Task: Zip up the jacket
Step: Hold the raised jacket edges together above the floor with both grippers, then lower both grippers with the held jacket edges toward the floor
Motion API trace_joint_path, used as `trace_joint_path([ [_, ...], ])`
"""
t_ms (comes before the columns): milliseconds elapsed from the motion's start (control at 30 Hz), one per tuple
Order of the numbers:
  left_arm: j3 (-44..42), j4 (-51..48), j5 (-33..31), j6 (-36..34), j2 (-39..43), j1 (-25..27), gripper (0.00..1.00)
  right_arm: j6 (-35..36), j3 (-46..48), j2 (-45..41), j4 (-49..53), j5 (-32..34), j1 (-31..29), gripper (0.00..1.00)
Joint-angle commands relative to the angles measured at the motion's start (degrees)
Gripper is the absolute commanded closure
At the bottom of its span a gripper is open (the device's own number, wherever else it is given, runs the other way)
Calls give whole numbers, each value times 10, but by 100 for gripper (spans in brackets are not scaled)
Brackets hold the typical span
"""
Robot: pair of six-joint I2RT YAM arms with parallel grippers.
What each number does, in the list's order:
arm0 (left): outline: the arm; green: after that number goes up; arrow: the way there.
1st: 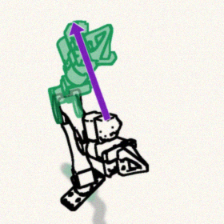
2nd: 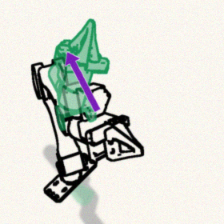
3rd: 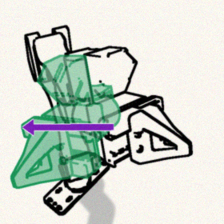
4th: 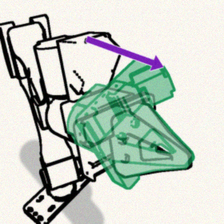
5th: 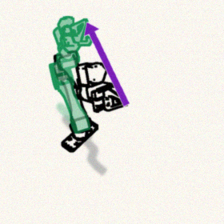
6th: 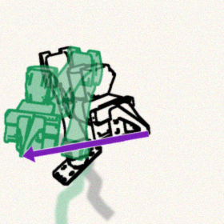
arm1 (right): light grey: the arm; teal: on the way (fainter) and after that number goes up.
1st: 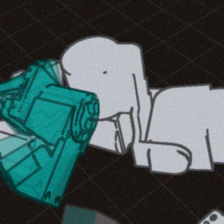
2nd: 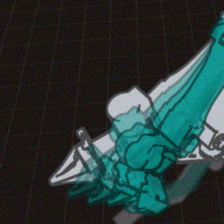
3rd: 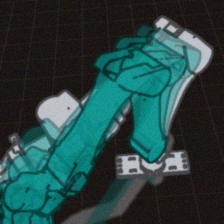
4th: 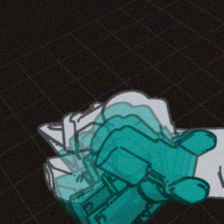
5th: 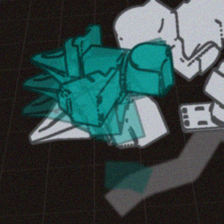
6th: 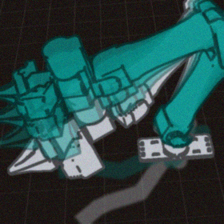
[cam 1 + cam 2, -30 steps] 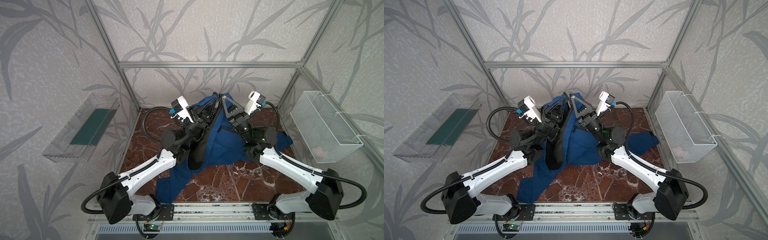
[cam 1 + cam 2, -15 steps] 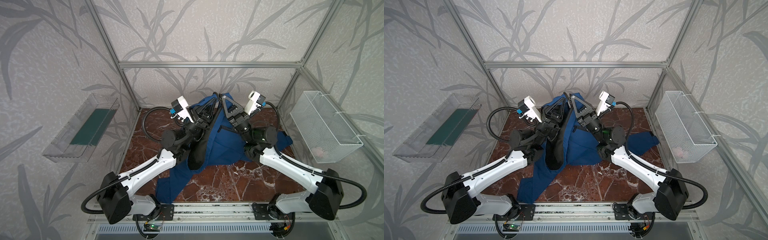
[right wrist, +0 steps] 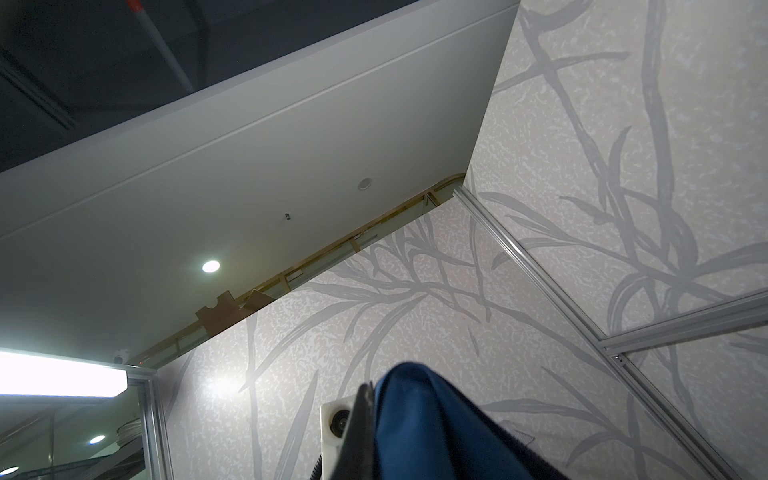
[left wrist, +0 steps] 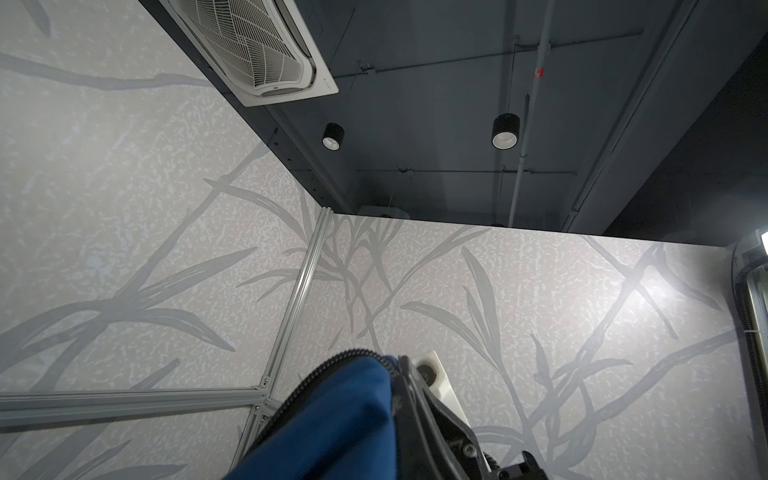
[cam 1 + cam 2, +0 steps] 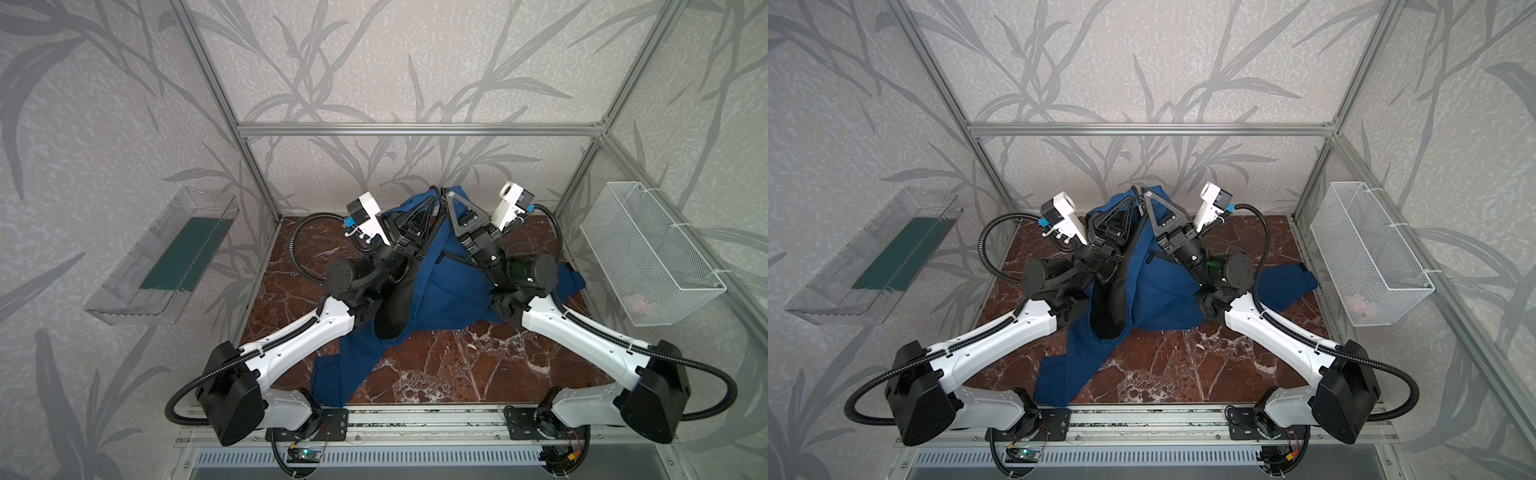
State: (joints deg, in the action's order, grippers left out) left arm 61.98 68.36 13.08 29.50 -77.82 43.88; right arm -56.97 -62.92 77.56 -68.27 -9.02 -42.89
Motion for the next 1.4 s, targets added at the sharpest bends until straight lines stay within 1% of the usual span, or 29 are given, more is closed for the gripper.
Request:
trace_joint_path([
  [0, 11, 6, 17, -10, 2, 6, 100, 4, -1, -21, -34, 3, -1, 100],
  [233, 11, 1, 25, -8, 1, 6, 100, 2, -3, -15, -37, 5, 0, 100],
  [600, -31, -26, 31, -2, 12, 6, 100, -5, 3, -11, -41, 21, 12, 100],
  [700, -54, -34, 29, 8, 17, 6, 100, -15, 25, -14, -41, 30, 29, 100],
  [833, -90, -32, 15, 18, 17, 6, 100, -20, 68, -14, -39, 40, 35, 100],
  [1033, -159, 16, -11, 60, -12, 5, 100, -56, 147, 17, -95, 71, 49, 100],
  [1167, -199, 20, -28, 62, -28, 5, 100, -86, 192, 42, -122, 91, 55, 100],
  [1267, -226, 47, -37, 73, -46, 5, 100, -98, 215, 53, -122, 83, 55, 100],
  [1367, -238, 54, -35, 87, -57, 6, 100, -117, 229, 58, -104, 46, 55, 100],
])
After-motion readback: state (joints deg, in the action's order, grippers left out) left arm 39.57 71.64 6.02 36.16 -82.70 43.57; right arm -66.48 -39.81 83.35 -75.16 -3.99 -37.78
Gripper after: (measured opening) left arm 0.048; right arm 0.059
